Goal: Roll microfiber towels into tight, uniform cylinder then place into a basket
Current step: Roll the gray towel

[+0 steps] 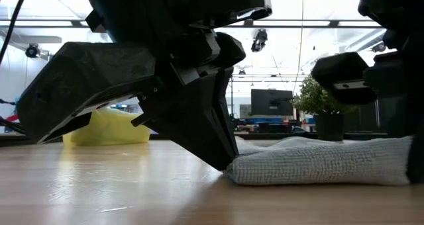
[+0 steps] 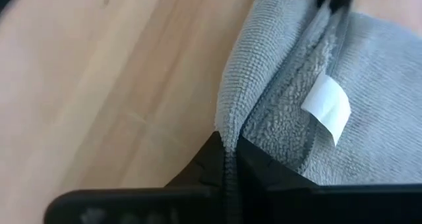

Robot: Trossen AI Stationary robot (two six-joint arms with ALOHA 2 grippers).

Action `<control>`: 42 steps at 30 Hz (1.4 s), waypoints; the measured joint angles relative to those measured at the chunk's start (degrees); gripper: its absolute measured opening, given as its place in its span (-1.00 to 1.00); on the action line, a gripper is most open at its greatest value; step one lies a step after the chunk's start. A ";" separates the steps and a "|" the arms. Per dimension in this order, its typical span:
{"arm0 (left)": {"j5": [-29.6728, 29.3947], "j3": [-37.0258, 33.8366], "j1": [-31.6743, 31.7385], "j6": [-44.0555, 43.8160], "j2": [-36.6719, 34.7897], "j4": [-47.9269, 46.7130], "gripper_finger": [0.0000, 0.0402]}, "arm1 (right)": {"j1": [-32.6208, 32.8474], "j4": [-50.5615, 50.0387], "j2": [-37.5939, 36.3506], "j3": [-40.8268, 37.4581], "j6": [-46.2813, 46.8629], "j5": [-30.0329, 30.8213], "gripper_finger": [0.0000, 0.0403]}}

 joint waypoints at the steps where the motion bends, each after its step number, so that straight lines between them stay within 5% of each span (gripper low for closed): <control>1: -0.14 0.00 -0.02 0.19 -0.16 0.00 -0.99 | -0.32 0.28 -0.04 -0.02 0.65 -1.38 -0.94; 7: -2.40 -0.07 -1.58 4.69 -1.84 -0.22 -0.94 | -2.16 1.92 -0.16 -0.12 7.26 -6.09 -0.95; 20: -3.76 -0.26 -2.79 4.01 -4.18 -0.04 -0.46 | -2.34 6.47 -0.65 -0.74 11.81 -8.10 -0.95; 29: -3.58 -0.49 -4.79 3.62 -4.40 8.10 -0.44 | -2.75 15.37 -4.31 -6.40 19.03 -7.61 -0.96; 36: -3.83 -0.59 -4.13 -4.88 -4.18 12.31 -0.44 | -4.29 23.75 -6.90 -12.76 26.59 -7.00 -0.96; 42: -3.99 -0.59 -3.37 -1.58 -4.16 12.88 -0.44 | -5.39 29.34 -6.43 -17.19 31.03 -7.52 -0.96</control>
